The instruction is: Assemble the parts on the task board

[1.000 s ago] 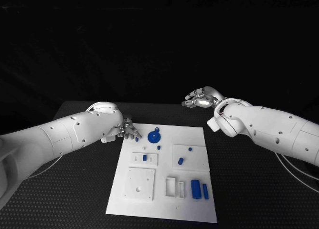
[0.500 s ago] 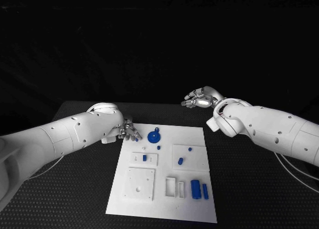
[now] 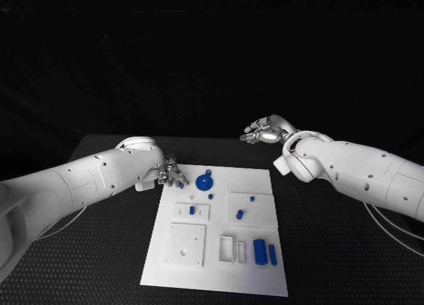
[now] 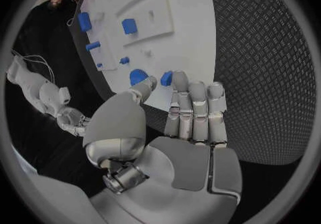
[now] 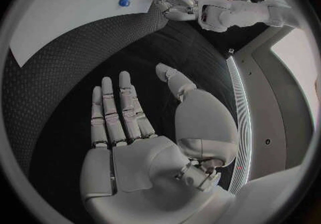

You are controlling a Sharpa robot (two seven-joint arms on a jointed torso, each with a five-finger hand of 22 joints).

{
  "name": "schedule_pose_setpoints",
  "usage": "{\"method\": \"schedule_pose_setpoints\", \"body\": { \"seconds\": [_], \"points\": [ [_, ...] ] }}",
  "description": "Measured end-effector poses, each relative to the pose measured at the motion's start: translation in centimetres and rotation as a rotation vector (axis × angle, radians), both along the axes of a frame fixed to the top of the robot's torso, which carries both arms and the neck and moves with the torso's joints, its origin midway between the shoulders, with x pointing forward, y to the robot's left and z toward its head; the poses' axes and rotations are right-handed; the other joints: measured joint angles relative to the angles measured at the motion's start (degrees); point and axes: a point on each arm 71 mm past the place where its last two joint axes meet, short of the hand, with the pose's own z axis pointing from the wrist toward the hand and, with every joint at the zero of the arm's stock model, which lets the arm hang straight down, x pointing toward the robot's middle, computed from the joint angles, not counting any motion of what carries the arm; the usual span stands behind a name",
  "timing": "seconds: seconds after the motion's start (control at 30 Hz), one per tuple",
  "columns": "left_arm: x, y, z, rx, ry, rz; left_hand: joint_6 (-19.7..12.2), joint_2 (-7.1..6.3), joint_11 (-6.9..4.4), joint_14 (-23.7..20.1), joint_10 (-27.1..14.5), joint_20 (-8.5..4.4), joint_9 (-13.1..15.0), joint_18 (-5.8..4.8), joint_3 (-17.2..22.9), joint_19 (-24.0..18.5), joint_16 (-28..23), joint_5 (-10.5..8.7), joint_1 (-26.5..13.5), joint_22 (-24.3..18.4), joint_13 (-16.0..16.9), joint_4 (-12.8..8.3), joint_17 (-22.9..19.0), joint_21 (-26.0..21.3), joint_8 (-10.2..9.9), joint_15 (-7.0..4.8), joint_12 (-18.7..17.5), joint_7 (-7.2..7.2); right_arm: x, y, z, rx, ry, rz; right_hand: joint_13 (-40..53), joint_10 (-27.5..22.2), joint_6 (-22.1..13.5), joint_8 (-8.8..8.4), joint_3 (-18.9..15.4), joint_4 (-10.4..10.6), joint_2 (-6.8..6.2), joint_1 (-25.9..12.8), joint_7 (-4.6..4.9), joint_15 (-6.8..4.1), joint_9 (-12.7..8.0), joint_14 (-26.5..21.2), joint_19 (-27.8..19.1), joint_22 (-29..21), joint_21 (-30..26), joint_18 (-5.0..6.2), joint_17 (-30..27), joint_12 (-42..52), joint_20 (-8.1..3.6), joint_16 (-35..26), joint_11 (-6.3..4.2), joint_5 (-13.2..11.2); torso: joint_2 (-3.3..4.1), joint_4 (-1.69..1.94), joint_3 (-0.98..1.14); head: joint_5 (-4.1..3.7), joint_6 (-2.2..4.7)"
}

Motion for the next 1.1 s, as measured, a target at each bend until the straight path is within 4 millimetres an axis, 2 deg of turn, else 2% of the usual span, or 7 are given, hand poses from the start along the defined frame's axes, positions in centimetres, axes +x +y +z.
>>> {"method": "schedule_pose_setpoints", "body": {
  "seconds": [0.2, 0.43, 0.57, 0.7, 0.93, 1.03, 1.1],
  "points": [
    [0.12, 0.23, 0.0, -0.007, 0.003, 0.01, 0.0, 0.67, 0.0, -0.1, 0.0, 0.0, -0.2, 0.0, 0.2, 0.0, 0.0, 0.0, 0.1, 0.2, 0.0, -0.7, 0.0, -0.2, 0.0, 0.08, -0.5, -0.05, 0.0, 0.08, 0.0, 0.0, 0.0, 0.001, -0.1, 0.0, 0.0, 0.0, 0.0, 0.0, 0.0, 0.0, 0.01, 0.0, 0.0, 0.0, 0.0, 0.1, 0.0, 0.0, -0.1, 0.0, 0.0, 0.0, 0.0, 0.0, 0.0, 0.0, 0.01, 0.02, 0.0],
    [0.16, 0.23, -0.01, -0.017, 0.006, 0.014, -0.3, 2.44, 0.21, -0.1, -0.2, 0.0, -0.5, 0.0, 0.8, 0.0, 0.0, 0.0, 1.3, 0.2, 0.0, -2.2, 0.0, -0.2, 0.2, 0.09, -0.7, 0.12, 0.01, 0.13, -0.01, 0.0, 0.001, 0.002, -0.1, 0.0, 0.0, 0.0, 0.0, 0.0, 0.0, 0.0, 0.02, -0.04, 0.0, 0.0, 0.0, 0.1, 0.0, 0.01, -0.1, 0.0, 0.0, 0.0, 0.0, 0.0, 0.01, 0.0, 0.0, 0.01, 0.08],
    [0.14, 0.12, -0.01, -0.025, 0.009, 0.015, -0.3, 3.73, 0.21, -0.1, -0.2, 0.0, -0.7, 0.0, 1.4, 0.0, 0.2, 0.02, 2.6, 0.2, 0.0, -4.0, 0.0, -0.2, 0.5, 0.1, -0.9, 0.12, 0.01, 0.16, -0.01, 0.001, 0.001, 0.003, -0.1, 0.0, 0.0, 0.0, 0.0, 0.0, 0.0, 0.0, 0.02, -0.04, 0.0, 0.0, 0.0, 0.1, 0.0, 0.0, -0.1, 0.0, 0.0, 0.0, 0.0, 0.0, 0.01, 0.0, 0.01, 0.0, 0.08],
    [0.17, 0.08, 0.01, -0.032, 0.012, 0.015, -0.3, 4.93, 0.21, -0.2, -0.2, 0.0, -1.1, -0.61, 2.1, 0.0, 0.5, 1.01, 3.8, 0.2, -0.1, -6.7, 0.0, -0.4, 0.7, 0.19, -1.3, 0.12, 0.01, 0.19, -0.01, 0.001, 0.001, 0.004, -0.1, 0.0, 0.0, 0.0, 0.0, 0.0, 0.0, 0.0, 0.03, -0.04, 0.0, 0.0, 0.0, 0.1, 0.0, 0.0, -0.1, 0.0, 0.0, 0.0, 0.0, 0.0, 0.02, 0.0, 0.01, -0.03, 0.08],
    [0.29, 0.09, -0.04, -0.037, 0.016, 0.021, -0.4, 5.62, 0.22, -0.1, -0.2, 0.0, -1.1, -0.6, 2.7, 0.0, 0.5, 1.72, 4.5, 0.2, -0.2, -8.4, 0.0, -0.5, 0.9, 0.29, -1.6, 0.19, 0.01, 0.31, -0.01, 0.001, 0.002, 0.006, -0.2, 0.0, 0.0, 0.0, 0.0, 0.3, 0.0, 0.0, 0.01, -0.04, 0.0, 0.0, 0.0, 0.1, 0.0, 0.0, -0.1, 0.0, 0.0, 0.0, 0.0, 0.2, 0.03, -0.01, 0.03, 0.03, 0.01],
    [0.26, 0.07, -0.11, -0.042, 0.018, 0.021, 0.2, 6.07, 0.28, -0.1, 0.1, 0.0, -1.3, -0.59, 3.2, 0.0, 0.7, 3.04, 5.0, 0.1, -0.2, -9.5, 0.0, -0.5, 1.3, 0.35, -1.6, 0.08, 0.01, 0.33, -0.01, 0.002, 0.002, 0.006, -0.2, 0.0, 0.0, 0.0, 0.0, 0.3, 0.0, 0.0, -0.03, -0.04, 0.0, 0.0, 0.0, 0.2, 0.0, 0.01, -0.1, 0.0, 0.0, 0.0, 0.0, 0.2, 0.04, -0.04, 0.02, 0.03, 0.01],
    [0.25, 0.1, -0.11, -0.046, 0.017, 0.022, 0.9, 6.76, 0.18, 0.0, 0.5, 0.0, -1.3, -0.58, 3.4, 0.0, 0.9, 4.72, 5.0, 0.1, -0.3, -10.4, 0.1, -0.5, 1.8, 0.37, -1.8, -0.1, 0.02, 0.31, -0.02, 0.002, 0.002, 0.006, -0.2, 0.0, 0.0, 0.0, 0.0, 0.3, 0.0, 0.0, -0.04, -0.04, 0.0, 0.0, 0.0, 0.2, 0.0, 0.0, -0.1, 0.0, 0.0, 0.0, 0.0, 0.2, 0.05, -0.04, 0.01, 0.03, 0.01]
  ]
}}
